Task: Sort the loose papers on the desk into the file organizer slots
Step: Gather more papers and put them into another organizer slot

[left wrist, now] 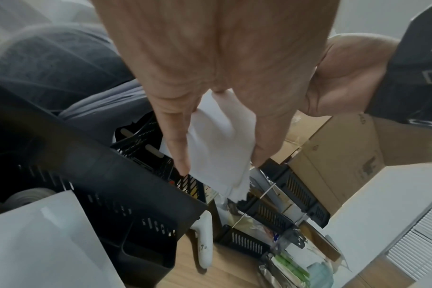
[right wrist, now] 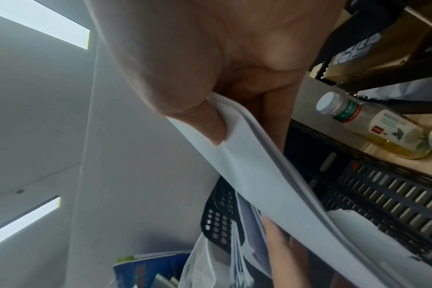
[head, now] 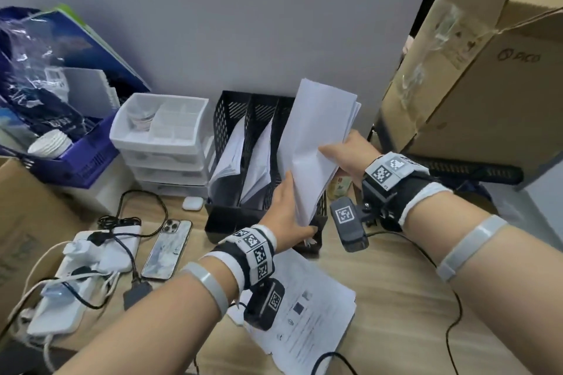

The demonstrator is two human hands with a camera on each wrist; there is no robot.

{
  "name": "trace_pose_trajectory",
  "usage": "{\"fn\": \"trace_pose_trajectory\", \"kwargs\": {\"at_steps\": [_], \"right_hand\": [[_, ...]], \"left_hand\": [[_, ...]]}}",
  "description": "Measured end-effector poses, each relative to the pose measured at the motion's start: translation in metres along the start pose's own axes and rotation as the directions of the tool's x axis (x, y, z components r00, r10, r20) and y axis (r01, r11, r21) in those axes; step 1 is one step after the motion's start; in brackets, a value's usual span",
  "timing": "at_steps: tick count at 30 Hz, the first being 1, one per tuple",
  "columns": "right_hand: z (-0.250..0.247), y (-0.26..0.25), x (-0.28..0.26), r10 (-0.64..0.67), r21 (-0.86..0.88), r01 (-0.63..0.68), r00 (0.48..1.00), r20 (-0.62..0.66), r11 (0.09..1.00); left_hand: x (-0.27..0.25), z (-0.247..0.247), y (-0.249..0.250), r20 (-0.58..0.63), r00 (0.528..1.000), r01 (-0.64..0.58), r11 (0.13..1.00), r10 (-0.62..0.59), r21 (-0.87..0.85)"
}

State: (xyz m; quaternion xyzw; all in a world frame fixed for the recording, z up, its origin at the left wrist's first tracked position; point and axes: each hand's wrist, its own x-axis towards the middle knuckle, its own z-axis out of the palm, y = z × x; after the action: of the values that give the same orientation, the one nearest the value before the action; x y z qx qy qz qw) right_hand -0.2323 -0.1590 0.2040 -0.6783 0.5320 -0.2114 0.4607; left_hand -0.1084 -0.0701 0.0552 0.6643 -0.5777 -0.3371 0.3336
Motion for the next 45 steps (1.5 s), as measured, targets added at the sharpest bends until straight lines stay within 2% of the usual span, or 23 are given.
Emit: {"fn": "trace_pose_trajectory", "kwargs": {"at_steps": [5, 11, 15, 18, 21, 25, 27, 31, 33, 35, 39, 42, 45], "right_hand": [[0.019, -0.005, 0.029, 0.06, -0.003, -0.06, 0.998, -0.019, 0.998], [0.042, -0.007, 0.055, 0.056, -0.057, -0.064, 0.989, -0.135, 0.996], [0.063, -0.002, 0.074, 0.043, -0.043, -0.054, 0.972, -0.23, 0.998], [0.083, 0.007, 0.087, 0.016, -0.038, -0.027, 0.967, -0.253, 0.999], [0.103, 0.021, 0.094, 0.044, -0.094, -0.061, 0.984, -0.172, 0.994], [0.12, 0.042, 0.093, 0.132, -0.251, -0.139, 0.99, -0.043, 0.958], [0.125, 0.05, 0.088, 0.156, -0.256, -0.148, 0.988, 0.011, 0.955], [0.131, 0.063, 0.075, 0.121, -0.214, -0.101, 0.989, 0.082, 0.972], [0.129, 0.073, 0.067, 0.127, -0.223, -0.099, 0.985, 0.115, 0.97], [0.126, 0.084, 0.058, 0.185, -0.158, -0.161, 0.972, 0.147, 0.974], [0.119, 0.128, 0.034, 0.333, -0.085, -0.322, 0.913, 0.235, 0.943], [0.119, 0.171, 0.018, 0.38, -0.287, -0.31, 0.896, 0.231, 0.906], [0.126, 0.211, 0.003, 0.455, -0.552, -0.274, 0.863, 0.221, 0.787]], "left_hand": [[0.023, -0.01, -0.024, 0.025, 1.0, 0.004, 1.0, -0.003, -0.031], [0.054, -0.024, -0.038, 0.043, 0.999, 0.029, 0.999, -0.028, -0.019], [0.066, -0.034, -0.04, 0.03, 0.995, 0.094, 0.991, -0.098, 0.099], [0.076, -0.04, -0.041, -0.002, 0.995, 0.096, 0.978, -0.098, 0.185], [0.086, -0.043, -0.048, 0.011, 0.989, 0.139, 0.966, -0.145, 0.217], [0.083, -0.04, -0.061, 0.027, 0.982, 0.174, 0.955, -0.186, 0.242], [0.077, -0.038, -0.068, 0.04, 0.982, 0.168, 0.951, -0.184, 0.259], [0.058, -0.045, -0.081, 0.028, 0.988, 0.147, 0.987, -0.149, 0.061], [0.043, -0.051, -0.094, 0.048, 0.982, 0.183, 0.983, -0.181, -0.022], [0.026, -0.054, -0.113, 0.085, 0.962, 0.262, 0.965, -0.259, -0.027], [-0.007, -0.053, -0.154, 0.132, 0.876, 0.414, 0.864, -0.464, 0.287], [-0.026, -0.039, -0.184, 0.115, 0.804, 0.507, 0.773, -0.584, 0.382], [-0.04, -0.023, -0.198, 0.103, 0.789, 0.527, 0.753, -0.606, 0.395]]}}
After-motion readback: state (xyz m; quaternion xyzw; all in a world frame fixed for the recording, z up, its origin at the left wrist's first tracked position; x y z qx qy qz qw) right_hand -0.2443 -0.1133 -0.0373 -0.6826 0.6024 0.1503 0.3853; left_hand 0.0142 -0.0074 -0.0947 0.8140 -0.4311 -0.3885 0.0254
